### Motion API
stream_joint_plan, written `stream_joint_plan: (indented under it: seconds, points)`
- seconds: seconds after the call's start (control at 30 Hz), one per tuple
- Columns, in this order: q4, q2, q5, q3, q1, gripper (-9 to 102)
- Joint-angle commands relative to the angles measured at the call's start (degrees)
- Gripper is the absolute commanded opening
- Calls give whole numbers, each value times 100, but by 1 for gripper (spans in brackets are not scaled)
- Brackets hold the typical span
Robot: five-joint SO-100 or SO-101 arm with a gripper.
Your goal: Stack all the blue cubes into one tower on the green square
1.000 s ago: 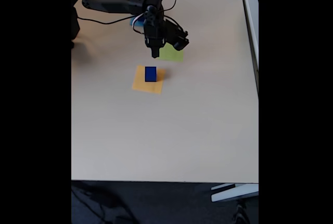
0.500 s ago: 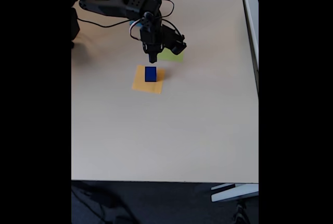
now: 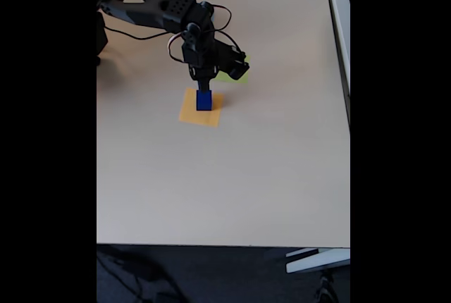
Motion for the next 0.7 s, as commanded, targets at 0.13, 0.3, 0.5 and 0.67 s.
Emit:
stream_joint_plan:
  seconds: [0.13,0.3,0.5,0.67]
  points:
    - [-141,492,79,-26,0,2]
    - [-132,492,272,97,-53,2]
    - [-185,404,396,167,0,1]
    - [-308,264,290,9,44,2]
